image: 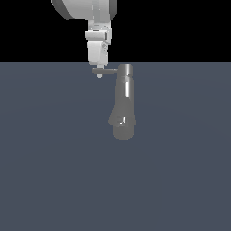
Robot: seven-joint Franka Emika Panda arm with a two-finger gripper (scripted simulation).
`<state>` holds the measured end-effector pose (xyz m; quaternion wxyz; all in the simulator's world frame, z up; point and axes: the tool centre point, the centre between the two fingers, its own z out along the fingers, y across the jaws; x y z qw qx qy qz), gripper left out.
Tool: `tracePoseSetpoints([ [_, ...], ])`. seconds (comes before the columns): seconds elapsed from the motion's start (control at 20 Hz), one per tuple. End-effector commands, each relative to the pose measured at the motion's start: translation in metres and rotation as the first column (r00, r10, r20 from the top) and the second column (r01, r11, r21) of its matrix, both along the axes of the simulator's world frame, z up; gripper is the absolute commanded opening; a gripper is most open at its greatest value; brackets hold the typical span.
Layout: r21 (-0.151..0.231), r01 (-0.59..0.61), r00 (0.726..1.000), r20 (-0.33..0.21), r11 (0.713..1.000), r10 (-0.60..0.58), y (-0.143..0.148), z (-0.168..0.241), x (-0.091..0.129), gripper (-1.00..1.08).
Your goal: Turn on the faucet by rotating a designated handle.
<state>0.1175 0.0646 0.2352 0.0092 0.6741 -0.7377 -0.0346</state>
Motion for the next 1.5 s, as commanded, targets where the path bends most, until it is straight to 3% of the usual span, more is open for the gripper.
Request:
tracePoseSetpoints([
  [0.0, 0.0, 0.002, 1.0, 0.001, 1.0, -0.002, 0.0, 0.0, 0.0, -1.0],
  [1.45, 0.0, 0.001, 1.0, 0.001, 1.0, -0.001, 0.009, 0.036, -0.074, -1.0],
])
